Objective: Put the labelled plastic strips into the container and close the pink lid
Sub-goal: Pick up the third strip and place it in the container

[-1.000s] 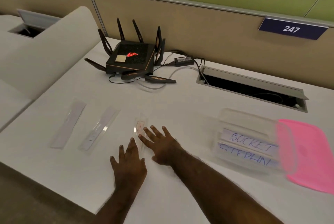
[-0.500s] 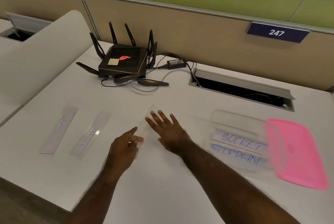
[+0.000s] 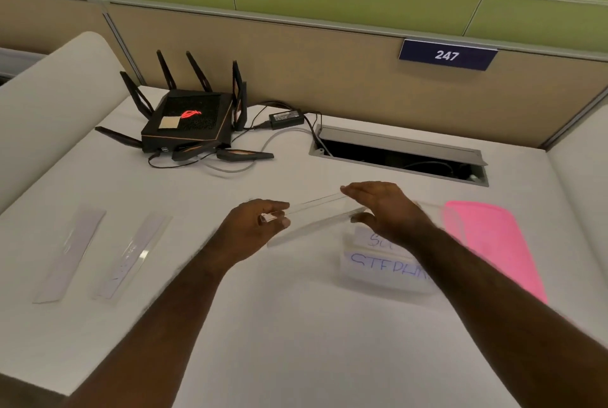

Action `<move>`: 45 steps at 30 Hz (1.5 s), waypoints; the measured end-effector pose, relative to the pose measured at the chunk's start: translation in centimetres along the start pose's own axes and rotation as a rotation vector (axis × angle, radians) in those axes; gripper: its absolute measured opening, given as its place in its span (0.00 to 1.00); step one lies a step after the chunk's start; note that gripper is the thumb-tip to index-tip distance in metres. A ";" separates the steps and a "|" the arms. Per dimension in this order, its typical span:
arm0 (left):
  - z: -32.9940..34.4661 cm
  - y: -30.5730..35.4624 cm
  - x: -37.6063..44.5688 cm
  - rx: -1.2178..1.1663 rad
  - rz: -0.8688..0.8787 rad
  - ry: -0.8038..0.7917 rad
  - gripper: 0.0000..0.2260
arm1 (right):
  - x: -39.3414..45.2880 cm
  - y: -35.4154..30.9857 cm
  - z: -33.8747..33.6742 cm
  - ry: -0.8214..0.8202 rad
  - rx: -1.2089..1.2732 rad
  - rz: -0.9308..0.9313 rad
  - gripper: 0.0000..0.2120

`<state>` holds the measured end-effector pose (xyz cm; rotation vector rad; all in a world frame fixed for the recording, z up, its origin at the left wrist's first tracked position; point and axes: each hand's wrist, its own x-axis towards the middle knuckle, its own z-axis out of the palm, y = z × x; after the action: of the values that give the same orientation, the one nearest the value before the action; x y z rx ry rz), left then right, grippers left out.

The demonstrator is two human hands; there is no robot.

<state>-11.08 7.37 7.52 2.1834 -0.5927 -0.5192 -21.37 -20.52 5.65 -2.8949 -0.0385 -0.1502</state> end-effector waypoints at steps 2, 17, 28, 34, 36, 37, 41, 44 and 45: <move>1.1 1.0 0.9 0.164 0.091 -0.055 0.25 | -1.7 1.7 -1.0 -0.032 0.008 0.078 0.28; 12.4 7.9 7.6 0.833 0.419 -0.128 0.20 | -11.0 9.3 -2.6 -0.031 -0.058 0.495 0.22; 16.1 8.7 6.5 1.254 0.371 -0.198 0.12 | -10.3 8.5 0.6 -0.187 -0.449 0.525 0.21; 17.4 8.9 6.1 1.342 0.310 -0.256 0.08 | -10.3 7.7 1.5 -0.284 -0.561 0.501 0.18; 17.6 8.8 6.0 1.349 0.318 -0.256 0.10 | -10.1 7.4 1.7 -0.302 -0.592 0.486 0.16; 17.6 8.7 6.0 1.344 0.328 -0.249 0.11 | -10.0 7.3 1.7 -0.306 -0.602 0.481 0.15; 17.6 8.1 6.1 1.252 0.419 -0.179 0.15 | -9.6 7.3 1.7 -0.273 -0.564 0.501 0.22; 16.7 7.8 5.8 1.087 0.481 -0.059 0.18 | -9.1 7.0 1.0 -0.143 -0.491 0.477 0.23; 16.3 7.6 5.7 1.037 0.482 -0.008 0.19 | -9.0 6.9 0.7 -0.067 -0.470 0.454 0.22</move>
<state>-17.14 -9.87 2.83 2.7985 -1.6007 0.0967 -29.99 -27.16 2.33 -3.2681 0.7280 0.0264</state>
